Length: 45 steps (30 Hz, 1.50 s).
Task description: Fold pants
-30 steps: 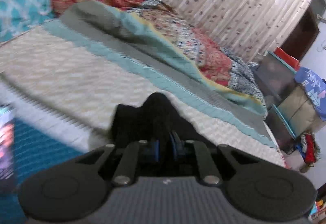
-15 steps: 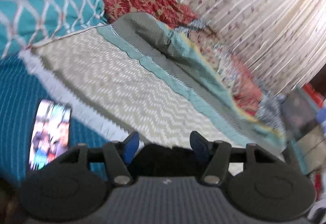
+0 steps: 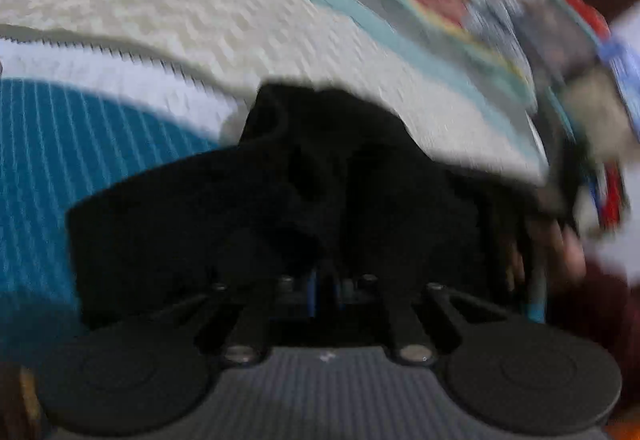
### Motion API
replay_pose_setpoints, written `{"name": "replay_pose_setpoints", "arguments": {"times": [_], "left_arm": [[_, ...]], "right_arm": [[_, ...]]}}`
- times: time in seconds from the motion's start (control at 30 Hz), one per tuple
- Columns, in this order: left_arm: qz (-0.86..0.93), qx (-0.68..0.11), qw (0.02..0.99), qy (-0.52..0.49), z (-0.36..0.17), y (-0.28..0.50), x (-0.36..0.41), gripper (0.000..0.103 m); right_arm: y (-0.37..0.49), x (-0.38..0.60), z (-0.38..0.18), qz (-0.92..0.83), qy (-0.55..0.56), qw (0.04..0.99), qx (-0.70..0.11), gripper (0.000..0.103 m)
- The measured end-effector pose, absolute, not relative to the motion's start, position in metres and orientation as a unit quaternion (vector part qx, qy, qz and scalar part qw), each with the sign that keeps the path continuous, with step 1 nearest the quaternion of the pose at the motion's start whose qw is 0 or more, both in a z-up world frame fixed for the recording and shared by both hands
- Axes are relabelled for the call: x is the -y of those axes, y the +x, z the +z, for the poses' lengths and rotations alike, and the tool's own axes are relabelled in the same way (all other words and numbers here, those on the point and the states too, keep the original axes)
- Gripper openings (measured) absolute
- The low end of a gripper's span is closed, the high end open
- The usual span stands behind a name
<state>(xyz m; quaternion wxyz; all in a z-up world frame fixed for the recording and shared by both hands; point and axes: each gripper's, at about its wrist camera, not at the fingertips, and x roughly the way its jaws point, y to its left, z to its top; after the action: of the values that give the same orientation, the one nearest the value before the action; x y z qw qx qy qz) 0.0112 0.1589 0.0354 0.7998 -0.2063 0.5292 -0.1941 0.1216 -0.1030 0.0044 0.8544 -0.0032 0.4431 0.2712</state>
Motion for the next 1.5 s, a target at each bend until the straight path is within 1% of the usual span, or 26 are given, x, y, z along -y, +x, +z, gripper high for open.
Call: {"name": "replay_pose_setpoints", "arguments": {"times": [0.03,0.07,0.13,0.17,0.2,0.27,0.33,0.4,0.43,0.47,0.6,0.67,0.7,0.73,0.77,0.8,0.83,0.9,0.93,0.97,1.0,1.07,1.1,1.17,1.33,1.5], "left_arm": [[-0.207,-0.532,0.797,-0.197,0.042,0.001,-0.161,0.011],[-0.221,-0.527,0.798,-0.19,0.054,-0.012,-0.164,0.013],[-0.225,-0.5,0.816,-0.18,0.079,-0.023,-0.178,0.037],[-0.21,-0.475,0.836,-0.177,0.094,-0.025,-0.188,0.059],[-0.197,-0.45,0.852,-0.18,0.106,-0.023,-0.197,0.066],[-0.185,-0.409,0.869,-0.207,0.124,-0.005,-0.216,0.068],[-0.163,-0.399,0.873,-0.23,0.128,0.028,-0.223,0.074],[-0.145,-0.4,0.883,-0.198,0.121,0.066,-0.209,0.075],[-0.143,-0.408,0.884,-0.18,0.114,0.085,-0.2,0.076],[-0.143,-0.422,0.88,-0.162,0.103,0.105,-0.188,0.076],[-0.181,-0.501,0.837,-0.124,0.046,0.151,-0.144,0.074],[-0.2,-0.529,0.811,-0.151,0.026,0.143,-0.129,0.068],[-0.205,-0.536,0.802,-0.164,0.023,0.139,-0.126,0.042],[-0.214,-0.543,0.793,-0.174,0.021,0.135,-0.123,0.025],[-0.214,-0.544,0.79,-0.185,0.024,0.129,-0.123,0.019],[-0.207,-0.534,0.797,-0.191,0.028,0.126,-0.126,0.017],[-0.203,-0.519,0.806,-0.198,0.038,0.122,-0.132,0.016],[-0.184,-0.464,0.831,-0.246,0.066,0.112,-0.162,0.015],[-0.169,-0.438,0.839,-0.275,0.08,0.107,-0.181,0.015],[-0.153,-0.409,0.845,-0.309,0.092,0.1,-0.203,0.015],[-0.136,-0.385,0.849,-0.334,0.102,0.091,-0.222,0.015],[-0.105,-0.366,0.856,-0.349,0.112,0.077,-0.246,0.015],[-0.094,-0.367,0.857,-0.35,0.113,0.072,-0.251,0.015],[-0.08,-0.369,0.855,-0.356,0.108,0.063,-0.256,0.015],[-0.078,-0.366,0.85,-0.37,0.098,0.052,-0.248,0.015],[-0.082,-0.359,0.858,-0.359,0.106,0.048,-0.241,0.015]], "right_arm": [[0.115,0.099,0.006,0.273,-0.009,0.858,-0.436,0.007],[0.103,0.1,0.011,0.272,-0.015,0.867,-0.417,0.007],[0.077,0.103,0.023,0.282,-0.027,0.883,-0.374,0.007],[0.063,0.105,0.026,0.282,-0.037,0.889,-0.359,0.007],[0.055,0.107,0.028,0.28,-0.045,0.891,-0.354,0.007],[0.039,0.111,0.027,0.277,-0.051,0.891,-0.355,0.007],[0.03,0.116,0.023,0.275,-0.045,0.889,-0.364,0.011],[0.03,0.122,0.025,0.26,-0.041,0.895,-0.36,0.023],[0.033,0.124,0.028,0.252,-0.035,0.898,-0.359,0.034],[0.034,0.131,0.033,0.243,-0.024,0.902,-0.355,0.042],[0.032,0.167,0.053,0.181,-0.012,0.925,-0.335,0.045],[0.03,0.196,0.064,0.131,-0.018,0.937,-0.323,0.053],[0.029,0.216,0.069,0.099,-0.02,0.944,-0.314,0.057],[0.029,0.233,0.074,0.07,-0.021,0.949,-0.308,0.067],[0.03,0.254,0.078,0.033,-0.021,0.952,-0.303,0.077],[0.032,0.273,0.08,-0.004,-0.022,0.953,-0.301,0.081],[0.037,0.296,0.081,-0.045,-0.024,0.952,-0.3,0.086],[0.05,0.332,0.07,-0.091,-0.034,0.938,-0.332,0.085],[0.055,0.35,0.061,-0.117,-0.041,0.925,-0.359,0.074],[0.055,0.365,0.054,-0.157,-0.044,0.914,-0.37,0.056],[0.05,0.379,0.051,-0.189,-0.029,0.91,-0.367,0.056],[0.028,0.396,0.054,-0.211,0.035,0.916,-0.34,0.056],[0.02,0.395,0.054,-0.223,0.035,0.916,-0.333,0.056],[0.001,0.383,0.052,-0.259,0.002,0.915,-0.309,0.074],[-0.036,0.385,0.059,-0.291,0.019,0.926,-0.239,0.075],[-0.027,0.393,0.109,-0.276,0.047,0.951,-0.132,0.075]]}}
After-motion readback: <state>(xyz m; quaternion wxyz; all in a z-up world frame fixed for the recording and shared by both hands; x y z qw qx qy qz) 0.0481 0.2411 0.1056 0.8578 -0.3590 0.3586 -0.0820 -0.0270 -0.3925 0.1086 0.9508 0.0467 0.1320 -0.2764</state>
